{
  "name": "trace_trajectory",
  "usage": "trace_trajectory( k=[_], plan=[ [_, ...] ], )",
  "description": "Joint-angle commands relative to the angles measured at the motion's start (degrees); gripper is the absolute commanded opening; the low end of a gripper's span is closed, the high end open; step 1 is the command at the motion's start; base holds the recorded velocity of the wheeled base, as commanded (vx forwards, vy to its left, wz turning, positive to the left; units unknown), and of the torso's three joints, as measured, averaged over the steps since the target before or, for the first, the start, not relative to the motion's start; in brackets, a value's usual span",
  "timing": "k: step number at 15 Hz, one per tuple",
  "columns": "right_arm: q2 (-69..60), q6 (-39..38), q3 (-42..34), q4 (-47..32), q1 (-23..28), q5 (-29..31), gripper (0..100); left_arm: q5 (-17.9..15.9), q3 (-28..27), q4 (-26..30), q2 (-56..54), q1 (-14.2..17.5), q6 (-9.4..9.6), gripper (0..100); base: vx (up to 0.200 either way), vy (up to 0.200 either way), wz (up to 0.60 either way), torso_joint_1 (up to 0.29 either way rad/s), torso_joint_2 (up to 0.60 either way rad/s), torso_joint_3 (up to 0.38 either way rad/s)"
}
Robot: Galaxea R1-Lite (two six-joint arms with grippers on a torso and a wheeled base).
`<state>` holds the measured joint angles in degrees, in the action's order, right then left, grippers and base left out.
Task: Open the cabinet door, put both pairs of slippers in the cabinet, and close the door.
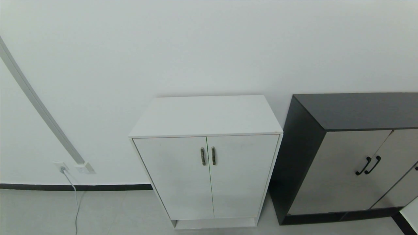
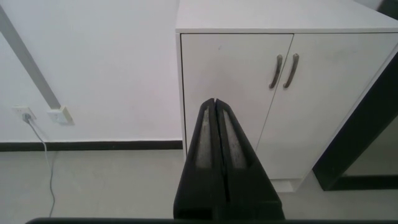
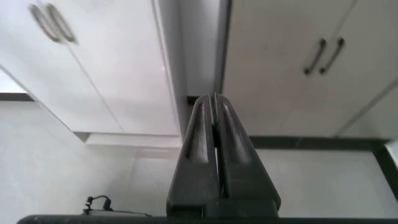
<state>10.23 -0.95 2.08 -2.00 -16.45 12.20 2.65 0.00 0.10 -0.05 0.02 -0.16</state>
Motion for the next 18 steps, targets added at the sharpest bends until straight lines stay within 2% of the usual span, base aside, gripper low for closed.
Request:
trace_trajectory(
  k=[1,3,6,7,9,12,14,16,18],
  plan=[
    [-2.23,-0.02,-0.06,0.07,-0.96,-0.34,0,-0.01,0.00,-0.01,0.05,0.06,-0.02,0,0.000,0.000,0.00,0.000,0.00,0.000],
    [-3.37,0.07,-0.24,0.42,-1.13,-3.41,0,-0.01,0.00,-0.01,0.05,0.06,-0.02,0,0.000,0.000,0.00,0.000,0.00,0.000],
    [-3.20,0.78,-0.15,0.42,-1.05,-3.85,0,-0.10,0.00,-0.01,0.05,0.06,0.07,0,0.000,0.000,0.00,0.000,0.00,0.000],
    [-2.85,4.29,-0.24,0.77,-1.05,-3.94,0,-0.10,0.00,0.08,0.05,0.06,-0.02,0,0.000,0.000,0.00,0.000,0.00,0.000],
    [-2.85,6.40,-0.24,1.38,-0.96,-4.73,0,-0.10,0.00,-0.01,0.05,0.06,-0.02,0,0.000,0.000,0.00,0.000,0.00,0.000],
    [-3.55,5.08,-0.33,0.94,-0.96,-5.79,0,-0.10,0.00,-0.01,0.05,0.06,-0.02,0,0.000,0.000,0.00,0.000,0.00,0.000],
    [-5.31,4.82,-0.33,0.77,-0.43,-9.21,0,-0.10,0.00,-0.01,0.05,0.06,-0.02,0,0.000,0.000,0.00,0.000,0.00,0.000],
    [-2.05,5.87,-0.24,0.68,5.63,-9.21,0,-0.10,0.00,-0.01,0.05,0.06,-0.02,0,0.000,0.000,0.00,0.000,0.00,0.000],
    [2.43,9.12,-0.24,0.68,17.59,-9.83,0,-0.01,0.00,-0.01,0.05,0.06,-0.11,0,0.000,0.000,0.00,0.000,0.00,0.000]
  ],
)
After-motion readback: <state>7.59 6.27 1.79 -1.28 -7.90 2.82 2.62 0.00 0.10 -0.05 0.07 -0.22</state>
